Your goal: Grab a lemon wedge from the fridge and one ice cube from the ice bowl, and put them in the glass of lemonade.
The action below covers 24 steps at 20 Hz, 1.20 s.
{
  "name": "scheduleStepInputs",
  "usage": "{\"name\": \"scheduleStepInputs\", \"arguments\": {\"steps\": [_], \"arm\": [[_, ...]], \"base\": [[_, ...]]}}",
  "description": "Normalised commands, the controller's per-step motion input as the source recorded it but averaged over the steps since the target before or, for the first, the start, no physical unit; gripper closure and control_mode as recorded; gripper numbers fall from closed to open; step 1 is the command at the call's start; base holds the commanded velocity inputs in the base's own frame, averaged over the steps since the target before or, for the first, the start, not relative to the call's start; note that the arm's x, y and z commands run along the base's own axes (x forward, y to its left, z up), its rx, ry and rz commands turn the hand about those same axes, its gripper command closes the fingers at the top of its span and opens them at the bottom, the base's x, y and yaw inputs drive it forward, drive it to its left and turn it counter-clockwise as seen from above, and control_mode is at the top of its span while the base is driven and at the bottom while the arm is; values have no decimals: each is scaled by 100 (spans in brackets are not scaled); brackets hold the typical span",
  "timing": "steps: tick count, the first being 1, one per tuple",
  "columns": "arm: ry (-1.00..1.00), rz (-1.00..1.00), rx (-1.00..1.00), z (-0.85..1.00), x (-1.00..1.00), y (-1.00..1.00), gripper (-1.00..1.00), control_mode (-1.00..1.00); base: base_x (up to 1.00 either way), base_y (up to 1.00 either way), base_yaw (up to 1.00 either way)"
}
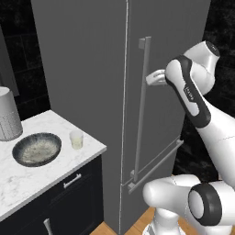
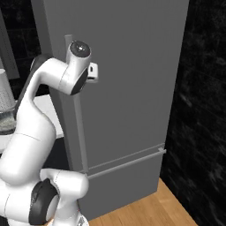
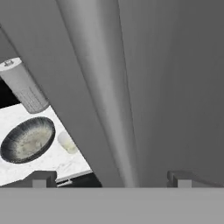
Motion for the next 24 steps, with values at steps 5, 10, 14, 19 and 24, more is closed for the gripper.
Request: {"name": "scheduleStepInputs", "arguments": {"steps": [5, 10, 14, 19, 24], "arm": [[0, 0, 1, -25, 53, 16, -100, -100], [0, 0, 0, -27, 61, 20, -100, -100], [0, 0, 0, -32, 54, 20, -100, -100], [-6, 0, 5, -51, 25, 24, -100, -100], [-4, 0, 5, -34, 23, 24, -100, -100]], "base": [[0, 0, 0], [0, 0, 0], [0, 0, 0], [0, 0, 0], [0, 0, 0]]}}
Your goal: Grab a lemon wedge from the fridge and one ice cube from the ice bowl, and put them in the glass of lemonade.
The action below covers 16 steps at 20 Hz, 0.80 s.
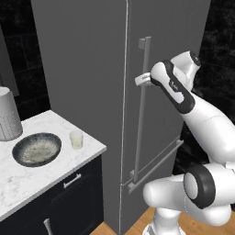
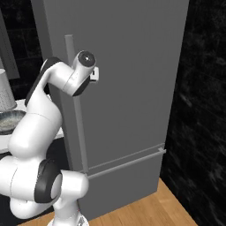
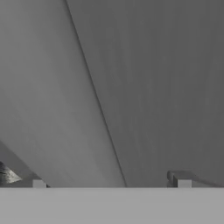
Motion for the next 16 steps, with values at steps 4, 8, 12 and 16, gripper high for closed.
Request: {"name": "scheduleStepInputs", "arguments": {"steps": [4, 8, 12, 16], "arm": [[0, 0, 0, -18, 20, 27, 100, -100], [0, 0, 1, -9, 7, 9, 100, -100], [-3, 0, 0, -4, 0, 0, 100, -100], [-13, -3, 0, 0, 0, -32, 100, -100]], "base": [[0, 0, 0], [0, 0, 0], [0, 0, 0], [0, 0, 0]]}}
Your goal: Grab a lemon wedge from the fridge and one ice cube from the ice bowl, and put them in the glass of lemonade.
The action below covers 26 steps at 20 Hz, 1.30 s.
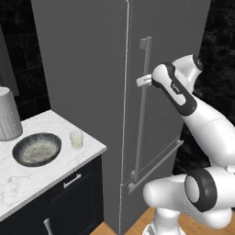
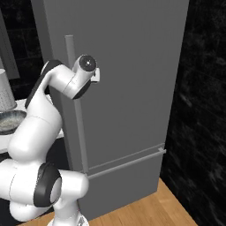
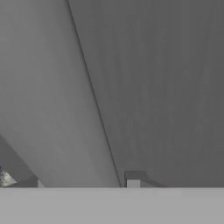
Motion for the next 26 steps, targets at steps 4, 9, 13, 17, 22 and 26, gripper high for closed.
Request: {"name": "scheduleStepInputs", "arguments": {"steps": [4, 9, 13, 17, 22, 26], "arm": [[-9, -8, 0, 0, 0, -92, 100, -100], [-9, -7, 4, 0, -4, -100, 100, -100], [-12, -5, 9, 4, -42, -100, 100, -100], [-20, -6, 12, 4, -51, -100, 100, -100], [-19, -9, 14, 1, -43, -99, 100, -100], [-1, -25, 3, 1, -12, -40, -100, -100]], "base": [[0, 0, 0], [0, 0, 0], [0, 0, 0], [0, 0, 0], [0, 0, 0], [0, 0, 0]]}}
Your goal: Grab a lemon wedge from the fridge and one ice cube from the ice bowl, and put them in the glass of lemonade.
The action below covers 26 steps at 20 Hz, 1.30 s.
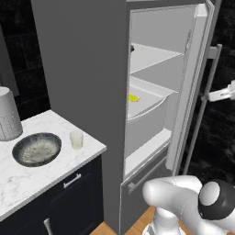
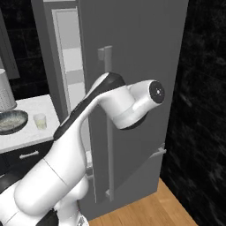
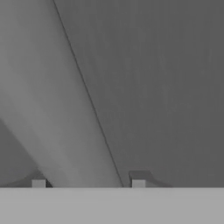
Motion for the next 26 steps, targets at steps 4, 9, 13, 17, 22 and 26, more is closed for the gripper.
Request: {"name": "scheduleStepInputs", "arguments": {"steps": [4, 9, 13, 17, 22, 26], "arm": [[-1, -15, 4, 40, -21, -42, -100, -100], [-7, -9, 4, 89, -47, -11, -100, -100], [-11, -11, 3, 93, -86, 3, -100, -100], [-10, -18, 0, 79, -92, 44, -100, -100], [-1, -28, -9, 31, -46, 88, -100, -100], [0, -22, -35, 0, -3, 100, -100, -100]], "base": [[0, 0, 0], [0, 0, 0], [0, 0, 0], [0, 0, 0], [0, 0, 0], [0, 0, 0]]}}
